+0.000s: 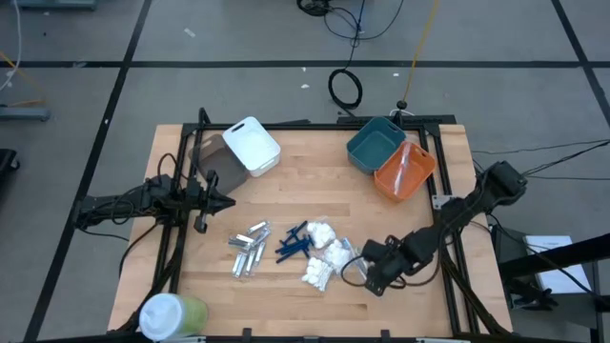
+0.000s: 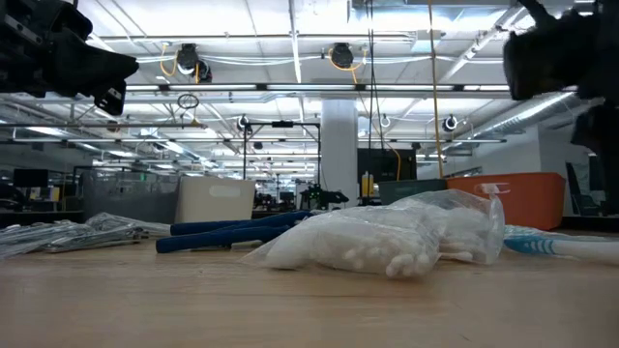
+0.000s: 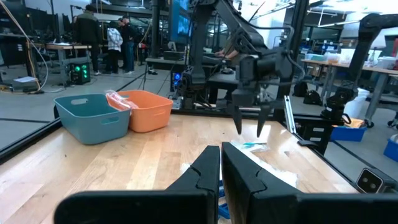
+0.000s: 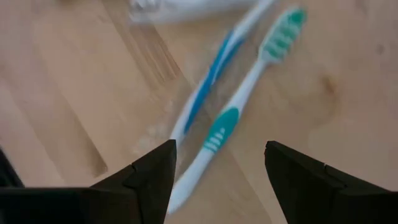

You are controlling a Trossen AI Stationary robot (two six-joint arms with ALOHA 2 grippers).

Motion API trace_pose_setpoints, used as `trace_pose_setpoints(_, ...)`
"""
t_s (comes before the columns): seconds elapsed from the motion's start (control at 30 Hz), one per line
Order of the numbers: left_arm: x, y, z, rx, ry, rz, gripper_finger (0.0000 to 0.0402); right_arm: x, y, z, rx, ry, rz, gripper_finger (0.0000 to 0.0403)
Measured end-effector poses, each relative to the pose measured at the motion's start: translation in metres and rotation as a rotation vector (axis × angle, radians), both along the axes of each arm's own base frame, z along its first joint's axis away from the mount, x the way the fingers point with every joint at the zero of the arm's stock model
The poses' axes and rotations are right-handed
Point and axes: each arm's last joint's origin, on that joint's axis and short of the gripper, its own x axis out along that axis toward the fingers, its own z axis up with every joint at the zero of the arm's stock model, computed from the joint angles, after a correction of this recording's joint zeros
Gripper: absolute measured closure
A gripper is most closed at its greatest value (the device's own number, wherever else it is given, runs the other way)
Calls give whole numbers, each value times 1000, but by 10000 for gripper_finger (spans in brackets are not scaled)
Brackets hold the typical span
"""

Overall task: Pick & Place Travel size toiletries
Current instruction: Put the green toothbrush into the orange bin

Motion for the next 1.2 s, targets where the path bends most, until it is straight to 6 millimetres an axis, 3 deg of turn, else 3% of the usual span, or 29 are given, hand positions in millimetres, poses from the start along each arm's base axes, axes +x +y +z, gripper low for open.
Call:
trace_pose_setpoints(0.4,0,0,0,0,0,0,387,3,4,-20,-55,43,-24,170)
trace_pose_setpoints(0.67,0,0,0,0,0,0,387,5,-7,-28,-117,114,-63,178)
trace_pose_setpoints(0.97,0,0,0,0,0,0,387,-6,-16,-29,-191,235,-86,245)
trace_pose_setpoints(1.2,0,0,0,0,0,0,387,-6,-14,-29,-157,245,-36,333)
